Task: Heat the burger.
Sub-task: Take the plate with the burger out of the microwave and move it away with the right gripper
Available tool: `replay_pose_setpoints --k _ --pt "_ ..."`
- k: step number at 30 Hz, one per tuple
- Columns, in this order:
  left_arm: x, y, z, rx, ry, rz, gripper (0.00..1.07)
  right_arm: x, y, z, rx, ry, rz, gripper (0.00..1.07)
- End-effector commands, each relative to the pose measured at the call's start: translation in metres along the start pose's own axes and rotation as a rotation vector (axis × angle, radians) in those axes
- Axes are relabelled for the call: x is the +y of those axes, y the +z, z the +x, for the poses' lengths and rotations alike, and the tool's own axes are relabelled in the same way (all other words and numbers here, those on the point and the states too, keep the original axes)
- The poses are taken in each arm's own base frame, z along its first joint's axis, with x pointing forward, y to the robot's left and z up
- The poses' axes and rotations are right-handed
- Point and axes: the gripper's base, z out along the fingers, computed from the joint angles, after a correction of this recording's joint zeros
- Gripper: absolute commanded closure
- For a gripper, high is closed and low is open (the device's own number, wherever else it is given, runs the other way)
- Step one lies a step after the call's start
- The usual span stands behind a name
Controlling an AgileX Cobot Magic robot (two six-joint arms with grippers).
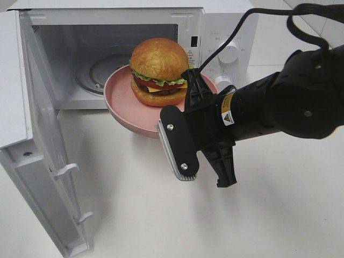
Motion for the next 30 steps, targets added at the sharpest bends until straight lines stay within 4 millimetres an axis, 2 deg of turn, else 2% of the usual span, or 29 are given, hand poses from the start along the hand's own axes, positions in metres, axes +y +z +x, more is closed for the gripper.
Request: replay_pose_setpoints --k 1,3,6,8,14,16,30 --pt "0.0 -0.002 0.002 -0.023 0.001 -0.003 0.07 -0.009 -0.017 -0.003 -0.053 -0.002 0.122 1.07" --pt "0.0 -0.002 0.002 -0.023 0.001 -0.003 0.07 -0.001 -0.031 0.0 -0.055 -0.001 0.134 1.07" --pt "0.0 -0.002 0.002 -0.023 0.001 -0.003 0.07 0.001 -0.035 0.0 -0.056 -0.001 0.138 1.07" --pt "0.0 -0.002 0.002 -0.023 0.001 -0.003 0.07 0.008 -0.048 0.003 -0.057 -0.001 0.15 1.07" --pt "0.0 -0.002 0.002 -0.023 0.001 -0.003 0.07 0.015 -0.059 0.005 -0.058 -0.001 0.163 1.07" --pt "0.0 -0.002 0.002 -0.023 0.001 -0.003 0.07 0.022 -0.072 0.007 -0.061 0.003 0.182 1.07" --pt "0.0 -0.002 0.002 -0.023 0.001 -0.003 0.07 0.036 -0.107 0.014 -0.029 0.011 0.198 1.07"
